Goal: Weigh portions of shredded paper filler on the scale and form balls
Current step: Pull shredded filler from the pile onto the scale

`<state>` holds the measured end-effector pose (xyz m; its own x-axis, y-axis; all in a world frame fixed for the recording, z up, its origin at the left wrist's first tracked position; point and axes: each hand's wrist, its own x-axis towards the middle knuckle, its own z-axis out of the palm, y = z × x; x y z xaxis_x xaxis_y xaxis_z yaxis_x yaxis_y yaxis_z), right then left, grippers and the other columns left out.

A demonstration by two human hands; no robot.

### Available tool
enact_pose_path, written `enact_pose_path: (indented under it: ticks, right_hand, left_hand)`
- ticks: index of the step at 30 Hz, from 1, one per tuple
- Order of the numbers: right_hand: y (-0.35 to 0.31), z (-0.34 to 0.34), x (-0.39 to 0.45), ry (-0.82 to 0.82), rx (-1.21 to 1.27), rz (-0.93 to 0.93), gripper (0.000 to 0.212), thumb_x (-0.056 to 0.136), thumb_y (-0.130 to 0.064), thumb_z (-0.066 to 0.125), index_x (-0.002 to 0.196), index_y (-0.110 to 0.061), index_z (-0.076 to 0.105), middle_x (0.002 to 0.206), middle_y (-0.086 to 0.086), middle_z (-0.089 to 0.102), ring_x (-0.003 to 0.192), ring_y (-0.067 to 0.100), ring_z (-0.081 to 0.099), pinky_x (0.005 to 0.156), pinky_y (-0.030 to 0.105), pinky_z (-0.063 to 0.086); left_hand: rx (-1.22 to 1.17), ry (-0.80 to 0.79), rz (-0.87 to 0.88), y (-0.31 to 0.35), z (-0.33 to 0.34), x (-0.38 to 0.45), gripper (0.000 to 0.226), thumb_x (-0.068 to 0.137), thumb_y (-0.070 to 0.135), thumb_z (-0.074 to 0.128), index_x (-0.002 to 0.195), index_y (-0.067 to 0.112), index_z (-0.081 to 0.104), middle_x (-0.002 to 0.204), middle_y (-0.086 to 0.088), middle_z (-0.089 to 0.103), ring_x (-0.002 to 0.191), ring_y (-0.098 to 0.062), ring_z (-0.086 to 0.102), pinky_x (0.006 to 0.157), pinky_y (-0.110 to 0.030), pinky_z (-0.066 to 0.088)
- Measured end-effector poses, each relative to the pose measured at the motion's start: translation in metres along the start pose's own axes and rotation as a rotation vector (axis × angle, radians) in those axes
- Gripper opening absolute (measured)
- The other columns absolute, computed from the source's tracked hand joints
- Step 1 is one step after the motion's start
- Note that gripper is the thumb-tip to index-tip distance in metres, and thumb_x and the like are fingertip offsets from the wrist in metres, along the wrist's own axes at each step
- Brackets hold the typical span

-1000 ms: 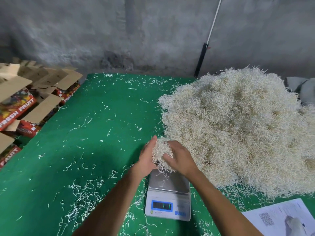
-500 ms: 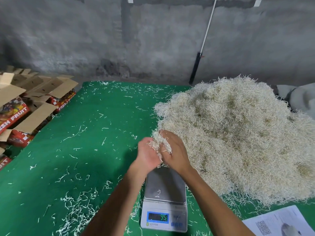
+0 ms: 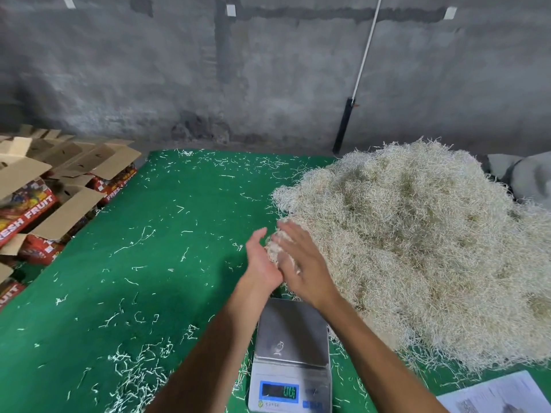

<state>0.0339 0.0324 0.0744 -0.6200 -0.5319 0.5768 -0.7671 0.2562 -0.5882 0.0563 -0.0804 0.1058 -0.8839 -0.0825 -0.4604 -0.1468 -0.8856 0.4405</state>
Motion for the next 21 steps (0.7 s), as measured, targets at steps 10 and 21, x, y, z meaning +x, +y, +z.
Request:
enact_pose_path:
  ticks: [10, 21]
  right_hand:
    - [-0.002, -0.008, 0.020, -0.116, -0.049, 0.244, 0.049, 0.113, -0.035, 0.030, 0.159, -0.019, 0.037, 0.163, 0.000, 0.041, 0.151, 0.012, 0.035, 0.124, 0.043, 0.029]
    - [-0.001, 0.000, 0.031, -0.185, -0.137, 0.094, 0.041, 0.108, -0.036, 0.051, 0.145, -0.024, 0.061, 0.158, -0.003, 0.049, 0.147, 0.015, 0.042, 0.123, 0.048, 0.032]
  left_hand:
    - [0.064, -0.014, -0.068, 0.004, -0.022, 0.009, 0.042, 0.095, 0.034, 0.045, 0.121, 0.007, 0.065, 0.106, -0.015, 0.068, 0.101, -0.031, 0.068, 0.091, -0.039, 0.053]
    - [0.054, -0.003, -0.069, 0.007, -0.018, -0.011, 0.046, 0.105, 0.036, 0.037, 0.133, 0.004, 0.056, 0.126, -0.015, 0.064, 0.120, -0.031, 0.062, 0.104, -0.044, 0.048]
